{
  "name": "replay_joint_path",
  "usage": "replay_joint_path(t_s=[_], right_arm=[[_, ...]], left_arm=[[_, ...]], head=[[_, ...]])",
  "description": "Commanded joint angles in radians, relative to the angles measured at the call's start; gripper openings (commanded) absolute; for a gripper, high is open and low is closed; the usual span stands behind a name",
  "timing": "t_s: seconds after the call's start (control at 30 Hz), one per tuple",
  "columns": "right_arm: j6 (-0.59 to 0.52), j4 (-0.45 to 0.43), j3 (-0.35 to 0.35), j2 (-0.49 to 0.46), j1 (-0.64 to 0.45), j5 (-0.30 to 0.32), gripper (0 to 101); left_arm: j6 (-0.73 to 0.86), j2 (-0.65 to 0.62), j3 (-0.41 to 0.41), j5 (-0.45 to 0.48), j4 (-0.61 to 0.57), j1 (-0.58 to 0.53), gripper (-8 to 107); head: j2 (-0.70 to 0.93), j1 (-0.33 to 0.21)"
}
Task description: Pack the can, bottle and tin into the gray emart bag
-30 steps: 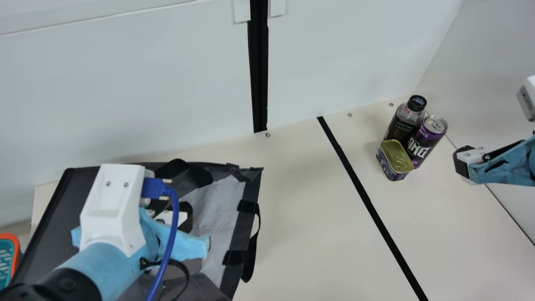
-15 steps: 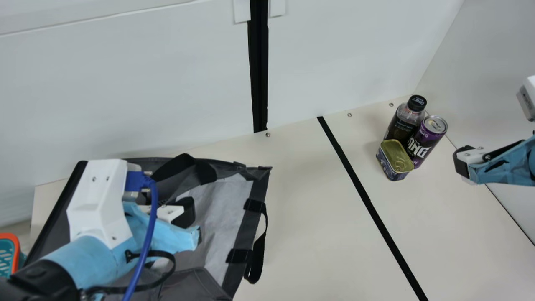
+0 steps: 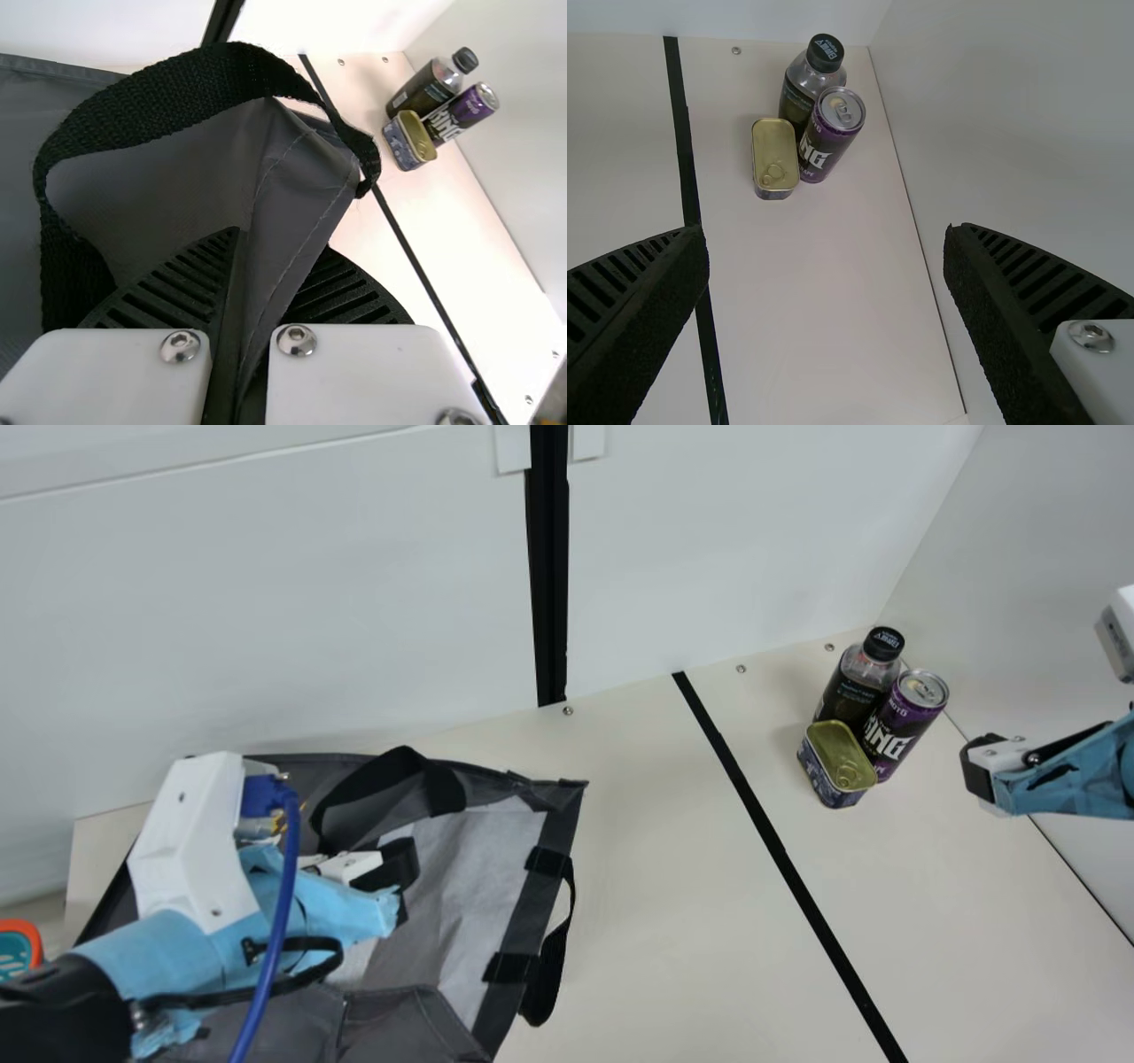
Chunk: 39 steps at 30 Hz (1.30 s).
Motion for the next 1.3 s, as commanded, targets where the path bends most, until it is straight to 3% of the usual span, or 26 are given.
replay_joint_path(t_s=[0.0, 0.63, 1.27], right_arm=[[0.0, 0.0, 0.0, 0.0, 0.0, 0.0, 91], [0.0, 0.0, 0.0, 0.0, 0.0, 0.0, 91], [0.0, 0.0, 0.0, 0.0, 0.0, 0.0, 91]], left_arm=[[0.026, 0.003, 0.003, 0.001, -0.045, 0.009, 10], [0.177, 0.038, 0.066, -0.006, -0.239, 0.073, 10], [0.214, 0.055, 0.087, -0.013, -0.288, 0.091, 10]], head=[[-0.001, -0.023], [-0.001, -0.023], [-0.001, -0.023]])
